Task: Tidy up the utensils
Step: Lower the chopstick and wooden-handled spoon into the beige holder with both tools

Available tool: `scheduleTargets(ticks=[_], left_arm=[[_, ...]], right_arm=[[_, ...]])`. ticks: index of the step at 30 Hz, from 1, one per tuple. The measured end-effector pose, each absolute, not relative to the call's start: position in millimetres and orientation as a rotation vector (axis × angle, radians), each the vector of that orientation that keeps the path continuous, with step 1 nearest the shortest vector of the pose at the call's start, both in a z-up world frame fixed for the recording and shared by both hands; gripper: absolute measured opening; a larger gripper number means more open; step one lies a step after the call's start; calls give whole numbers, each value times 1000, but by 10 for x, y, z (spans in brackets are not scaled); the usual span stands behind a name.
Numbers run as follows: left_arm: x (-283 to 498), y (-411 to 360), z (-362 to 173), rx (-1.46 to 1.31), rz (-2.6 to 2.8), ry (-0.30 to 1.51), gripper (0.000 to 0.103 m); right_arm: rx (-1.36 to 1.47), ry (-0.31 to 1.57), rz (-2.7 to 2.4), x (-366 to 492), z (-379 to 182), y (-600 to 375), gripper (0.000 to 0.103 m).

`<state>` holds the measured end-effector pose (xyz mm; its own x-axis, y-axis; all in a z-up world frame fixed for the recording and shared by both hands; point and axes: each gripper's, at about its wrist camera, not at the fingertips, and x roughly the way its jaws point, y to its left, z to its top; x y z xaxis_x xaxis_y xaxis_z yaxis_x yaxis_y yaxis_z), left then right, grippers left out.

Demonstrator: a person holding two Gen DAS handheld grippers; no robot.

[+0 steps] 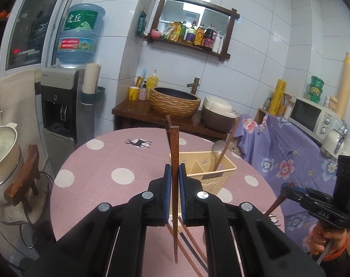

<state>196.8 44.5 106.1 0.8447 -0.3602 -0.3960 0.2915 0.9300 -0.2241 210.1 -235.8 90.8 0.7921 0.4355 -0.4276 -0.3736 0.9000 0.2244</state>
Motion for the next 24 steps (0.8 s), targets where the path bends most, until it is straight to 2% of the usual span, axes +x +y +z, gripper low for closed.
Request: scheduleTargets(ticks=[5,16,20,24], left_arm=[[1982,381,1296,-147,-388,421,8],[2397,136,2174,-187,-392,280,8],[2654,14,2199,-185,-344,264,8],[2852,-51,2001,-184,-304,271,8]], right_arm=[[89,465,442,2201,1131,-2291,16],[67,331,392,2818,2053,-2121,16],[71,312,348,3093,2108,-2039,16],[94,320,315,3321,1943,-2003,16]])
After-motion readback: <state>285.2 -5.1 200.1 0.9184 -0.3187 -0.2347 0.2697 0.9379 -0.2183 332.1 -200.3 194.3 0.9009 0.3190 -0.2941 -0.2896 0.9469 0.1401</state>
